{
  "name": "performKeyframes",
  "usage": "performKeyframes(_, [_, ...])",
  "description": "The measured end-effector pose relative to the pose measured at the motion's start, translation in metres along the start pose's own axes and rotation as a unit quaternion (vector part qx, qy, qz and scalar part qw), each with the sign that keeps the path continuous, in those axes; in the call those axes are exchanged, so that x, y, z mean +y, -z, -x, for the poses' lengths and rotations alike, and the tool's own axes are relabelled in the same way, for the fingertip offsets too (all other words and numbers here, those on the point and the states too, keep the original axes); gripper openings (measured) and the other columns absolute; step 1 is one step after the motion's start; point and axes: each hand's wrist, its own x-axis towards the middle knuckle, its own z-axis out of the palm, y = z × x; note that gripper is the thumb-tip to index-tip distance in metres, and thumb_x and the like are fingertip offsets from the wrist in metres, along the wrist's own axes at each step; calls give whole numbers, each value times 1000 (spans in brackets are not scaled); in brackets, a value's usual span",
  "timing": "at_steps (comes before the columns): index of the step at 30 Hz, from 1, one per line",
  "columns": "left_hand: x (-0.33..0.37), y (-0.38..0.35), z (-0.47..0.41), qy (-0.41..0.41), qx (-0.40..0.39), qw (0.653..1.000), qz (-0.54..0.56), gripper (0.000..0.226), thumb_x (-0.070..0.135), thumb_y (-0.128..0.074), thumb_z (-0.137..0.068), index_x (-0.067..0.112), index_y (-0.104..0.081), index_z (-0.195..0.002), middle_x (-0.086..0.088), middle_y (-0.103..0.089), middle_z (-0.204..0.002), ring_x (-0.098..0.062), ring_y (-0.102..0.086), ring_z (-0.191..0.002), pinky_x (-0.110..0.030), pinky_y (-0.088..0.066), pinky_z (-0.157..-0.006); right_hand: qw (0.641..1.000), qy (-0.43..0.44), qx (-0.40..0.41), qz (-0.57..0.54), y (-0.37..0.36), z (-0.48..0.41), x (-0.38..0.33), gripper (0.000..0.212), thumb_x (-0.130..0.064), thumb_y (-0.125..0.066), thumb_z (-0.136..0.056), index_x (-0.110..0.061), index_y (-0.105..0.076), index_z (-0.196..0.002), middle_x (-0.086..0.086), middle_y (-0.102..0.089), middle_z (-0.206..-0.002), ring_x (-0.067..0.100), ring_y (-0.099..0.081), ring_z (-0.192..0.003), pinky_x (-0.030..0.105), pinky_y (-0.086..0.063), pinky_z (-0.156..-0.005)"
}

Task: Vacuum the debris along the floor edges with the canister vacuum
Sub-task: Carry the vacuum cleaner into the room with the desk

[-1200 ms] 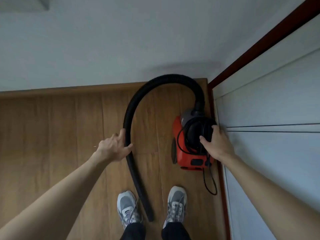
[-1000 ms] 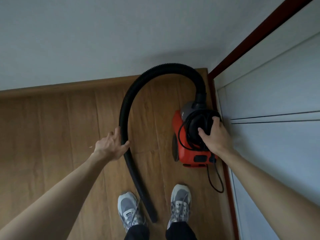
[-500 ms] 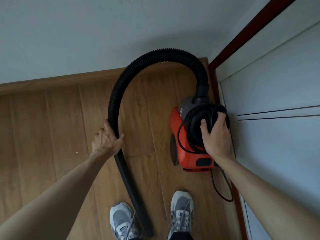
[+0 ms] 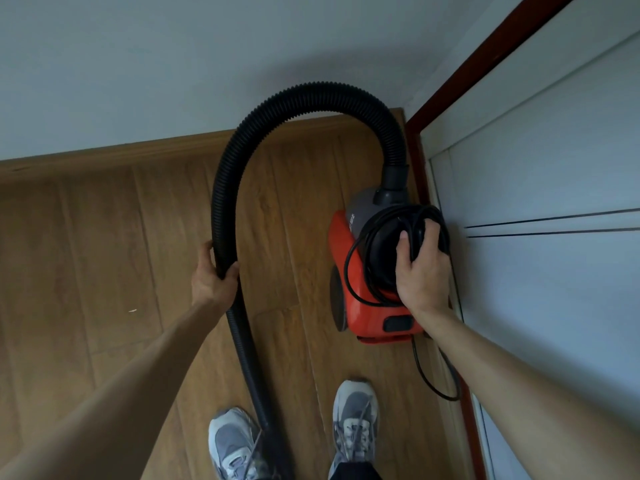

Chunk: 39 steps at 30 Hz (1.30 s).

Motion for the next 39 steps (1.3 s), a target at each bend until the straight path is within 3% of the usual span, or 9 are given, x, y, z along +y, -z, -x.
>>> performKeyframes(3, [-2,-4,4,3,-16,999,35,56,17,-57,-98,35,-27,-143,-13,-60,-125,-31,-62,-110,-49,-56,-89,1000,-9,-13,-10,2,0,1,41,-28,-46,-104,-5,-42,-137,0,-62,-76,12,-55,-54,12,-42,-48])
performKeyframes(8, [1,-5,17,-10,-19,998,52,56,21,-53,-100,35,-23,-145,-6,-58,-121,-27,-61,-108,-48,-56,-88,995,-48,-54,-75,2,-2,5,37,-38,-45,-103,-20,-38,-134,5,-60,-61,16,-59,-41,37,-54,-40])
performKeyframes(12, [8,3,37,-26,-6,998,55,55,26,-53,-101,38,-23,-145,-3,-59,-120,-26,-62,-105,-46,-56,-89,995,-37,-34,-84,5,-1,0,34,-30,-49,-103,-13,-43,-132,-15,-58,-80,-10,-61,-67,4,-47,-59])
performKeyframes(14, [11,13,50,-34,3,998,57,54,29,-52,-101,37,-23,-145,-5,-59,-124,-27,-62,-107,-47,-55,-92,994,-51,-39,-90,5,3,-7,35,-30,-49,-103,-12,-44,-132,-20,-55,-85,-15,-57,-73,4,-42,-65])
performKeyframes(18, [15,41,78,-46,28,998,45,54,34,-53,-100,36,-24,-145,-8,-61,-122,-29,-64,-102,-51,-56,-89,991,-55,-76,-94,11,25,-29,38,-33,-48,-103,-11,-42,-134,-10,-56,-82,3,-55,-69,27,-48,-73])
performKeyframes(23, [25,79,121,-16,57,998,36,55,29,-54,-100,34,-25,-146,-9,-56,-132,-29,-61,-105,-54,-55,-90,989,-47,-121,-71,43,46,-57,42,-37,-47,-102,-14,-37,-136,2,-55,-63,12,-53,-48,21,-39,-44])
performKeyframes(28, [44,106,175,-16,106,994,14,51,35,-57,-97,36,-29,-140,-8,-62,-124,-33,-65,-99,-55,-56,-86,986,-56,-137,-71,79,67,-90,41,-39,-44,-103,-17,-35,-137,6,-59,-66,18,-60,-54,26,-43,-44])
performKeyframes(35, [65,135,243,-19,180,983,33,47,43,-61,-93,37,-36,-132,-7,-66,-103,-33,-68,-88,-51,-56,-84,986,14,-154,-67,142,90,-132,34,-37,-45,-103,-15,-41,-130,2,-50,-57,12,-49,-43,15,-32,-34])
performKeyframes(39, [70,156,283,-29,207,977,45,47,44,-62,-92,37,-38,-132,-8,-67,-97,-33,-67,-85,-48,-55,-85,985,32,-163,-55,173,106,-158,34,-41,-43,-103,-20,-39,-129,10,-59,-80,15,-55,-59,19,-34,-42])
